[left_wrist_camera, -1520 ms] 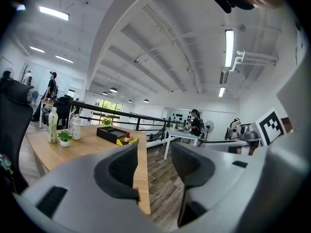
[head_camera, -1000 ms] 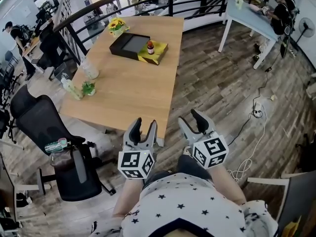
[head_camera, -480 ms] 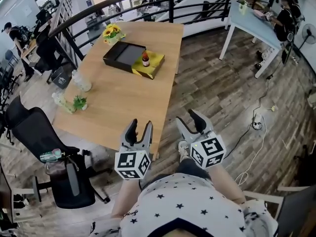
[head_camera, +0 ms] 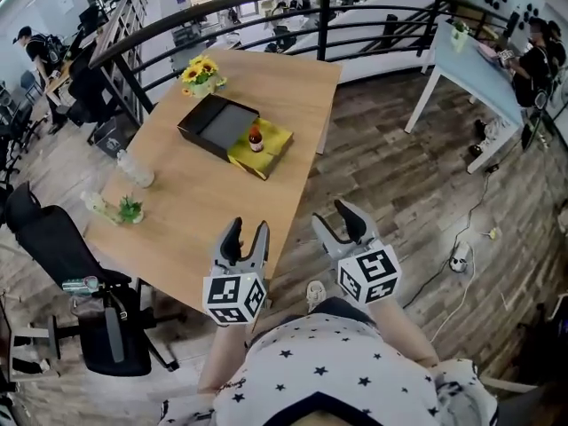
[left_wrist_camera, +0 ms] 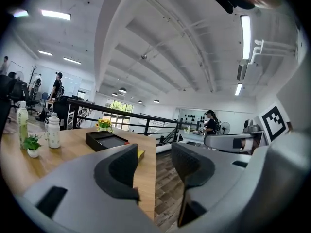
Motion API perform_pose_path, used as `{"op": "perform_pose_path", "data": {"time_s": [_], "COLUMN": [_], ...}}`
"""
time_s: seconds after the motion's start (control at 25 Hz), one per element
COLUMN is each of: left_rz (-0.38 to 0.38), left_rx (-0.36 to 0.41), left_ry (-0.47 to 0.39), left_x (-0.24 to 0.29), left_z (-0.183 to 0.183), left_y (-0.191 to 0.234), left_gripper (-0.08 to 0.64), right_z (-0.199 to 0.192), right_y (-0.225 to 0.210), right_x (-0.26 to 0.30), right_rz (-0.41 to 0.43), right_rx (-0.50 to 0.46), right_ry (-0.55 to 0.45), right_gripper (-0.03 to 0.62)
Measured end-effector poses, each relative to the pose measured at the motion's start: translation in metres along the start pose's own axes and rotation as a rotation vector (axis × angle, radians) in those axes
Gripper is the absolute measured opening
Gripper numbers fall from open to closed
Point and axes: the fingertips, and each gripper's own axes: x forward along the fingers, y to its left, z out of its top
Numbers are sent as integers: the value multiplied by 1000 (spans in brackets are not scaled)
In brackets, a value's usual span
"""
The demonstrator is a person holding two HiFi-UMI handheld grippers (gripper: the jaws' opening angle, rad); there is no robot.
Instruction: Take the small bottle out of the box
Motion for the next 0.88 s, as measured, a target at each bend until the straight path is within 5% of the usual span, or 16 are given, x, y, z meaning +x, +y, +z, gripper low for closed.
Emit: {"op": "perform_pose_path", "data": {"time_s": [0.88], "left_rz": [211], "left_rx": [-25], "left_ry": [-1], "left_x": [103], "left_z": [5], "left_y": [15], "left_gripper": [196], "right_z": [10], "right_y": [-89], "right_x": [101], "right_rz": [210], "right_rx": [-40], "right_ry": [45], "right_gripper": [198]}}
